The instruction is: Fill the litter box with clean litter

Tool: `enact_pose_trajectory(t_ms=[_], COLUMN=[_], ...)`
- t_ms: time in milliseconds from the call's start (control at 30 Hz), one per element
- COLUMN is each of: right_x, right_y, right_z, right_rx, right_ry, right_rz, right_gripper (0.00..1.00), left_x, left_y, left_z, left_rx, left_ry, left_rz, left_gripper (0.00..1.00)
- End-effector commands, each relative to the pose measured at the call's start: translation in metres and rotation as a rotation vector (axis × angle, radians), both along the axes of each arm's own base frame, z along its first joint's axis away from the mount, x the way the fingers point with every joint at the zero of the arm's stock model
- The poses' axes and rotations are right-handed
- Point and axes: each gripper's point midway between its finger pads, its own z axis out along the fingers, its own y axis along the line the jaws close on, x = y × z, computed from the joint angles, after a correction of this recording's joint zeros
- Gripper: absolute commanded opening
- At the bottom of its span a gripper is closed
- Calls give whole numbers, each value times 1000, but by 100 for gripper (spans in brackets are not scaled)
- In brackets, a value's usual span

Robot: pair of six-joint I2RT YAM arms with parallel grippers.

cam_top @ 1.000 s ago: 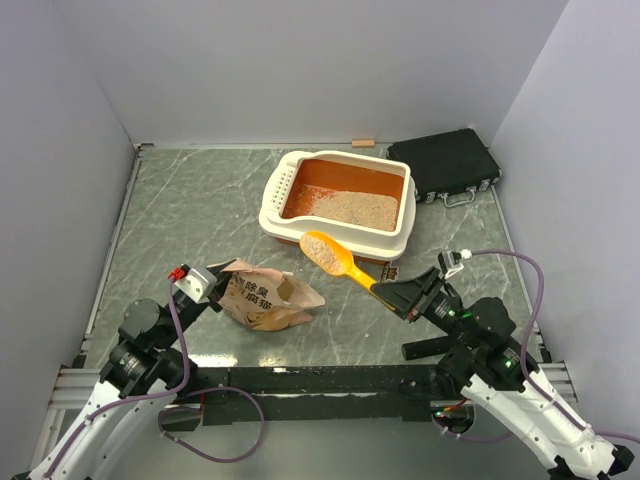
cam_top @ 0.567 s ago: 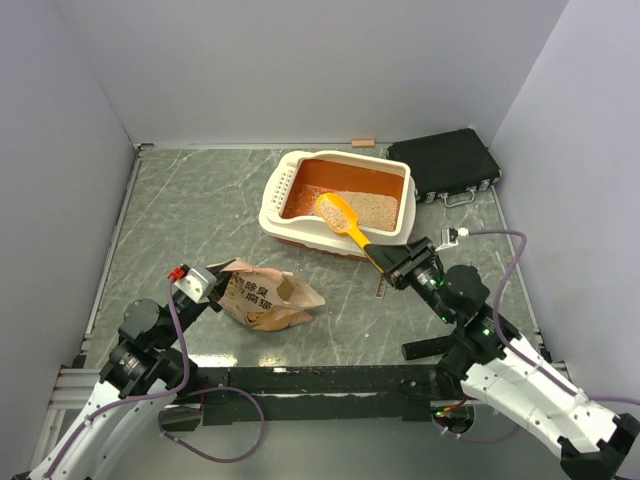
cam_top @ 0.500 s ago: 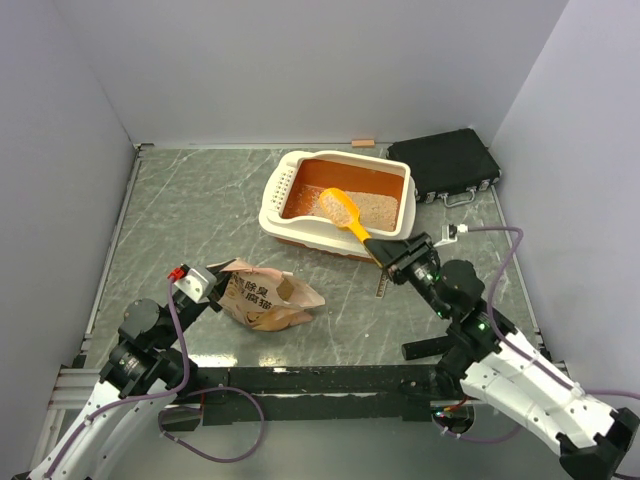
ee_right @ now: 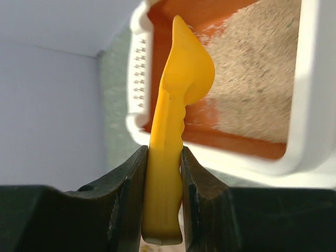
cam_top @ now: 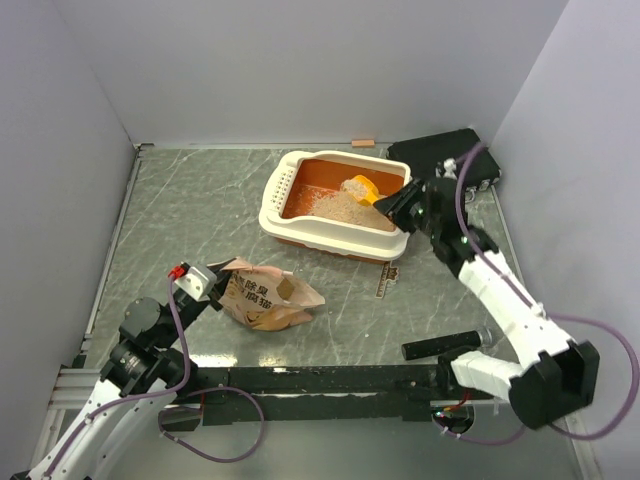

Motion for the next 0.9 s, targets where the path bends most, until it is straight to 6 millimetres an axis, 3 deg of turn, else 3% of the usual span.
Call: enact_pose_trajectory(t_ms=[0,133,200,233,300,333,400,467,700,767,867], right_x=[2,5,7,11,7,12,7,8,-6,-15,-28], right_y=[-13,-24,-30,-34,-42,-44,-50,-47,-28,-34,-68], right_z=[-4,-10,-2,14,11,31,21,29,52,66,77], right_rx=[-276,-476,-561,-631,-755,-834,-972,-1059,-931,-902,-910], right_ry=[70,149,152,122,169,136,223,224,72,24,12], right_rz=[197,306,315,279,301,262,284,261,273,233,71], right_gripper=[0,0,0,0,0,0,0,0,0,0,0], left_x=[-7,-6,-6,-5,-6,-6,-6,-7,-8,-8,-8], left_y=[6,4,5,6,6,6,6,6,8,9,10], left_z=[63,62,62,62,62,62,63,63,64,65,65], left_rx=[-131,-129,-131,-129,-129,-131,-130,-129,-133,-134,-136], left_ry=[-153,-142,-135,-131,-131,-133,-134,-135,-141,-141,-140], left_rz=[7,2,5,10,10,10,10,4,13,18,25], left_gripper=[1,1,1,1,1,1,1,1,1,1,1])
